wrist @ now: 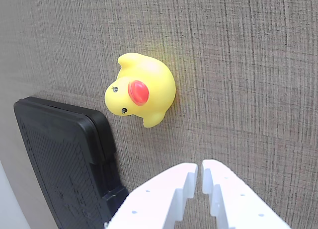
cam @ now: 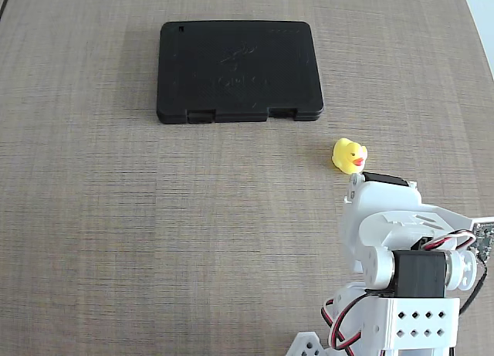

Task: Grasp a duck and put it on the black surface.

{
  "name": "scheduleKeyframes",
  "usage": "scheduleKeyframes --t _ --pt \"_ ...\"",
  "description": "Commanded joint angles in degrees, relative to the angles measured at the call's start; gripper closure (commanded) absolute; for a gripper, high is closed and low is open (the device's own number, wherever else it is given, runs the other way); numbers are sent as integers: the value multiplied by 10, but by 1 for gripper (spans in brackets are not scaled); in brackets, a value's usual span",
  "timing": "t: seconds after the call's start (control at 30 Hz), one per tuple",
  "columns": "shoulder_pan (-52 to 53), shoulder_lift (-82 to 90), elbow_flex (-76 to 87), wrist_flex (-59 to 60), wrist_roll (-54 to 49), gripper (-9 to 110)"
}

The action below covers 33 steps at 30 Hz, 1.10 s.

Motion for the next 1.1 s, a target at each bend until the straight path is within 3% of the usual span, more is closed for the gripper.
scheduleKeyframes --t 0.0,0.77,1.07 --pt "-1 39 -4 -7 0 102" --pt "-6 19 -12 -9 -4 102" --pt "-6 -207 -158 -10 -4 99"
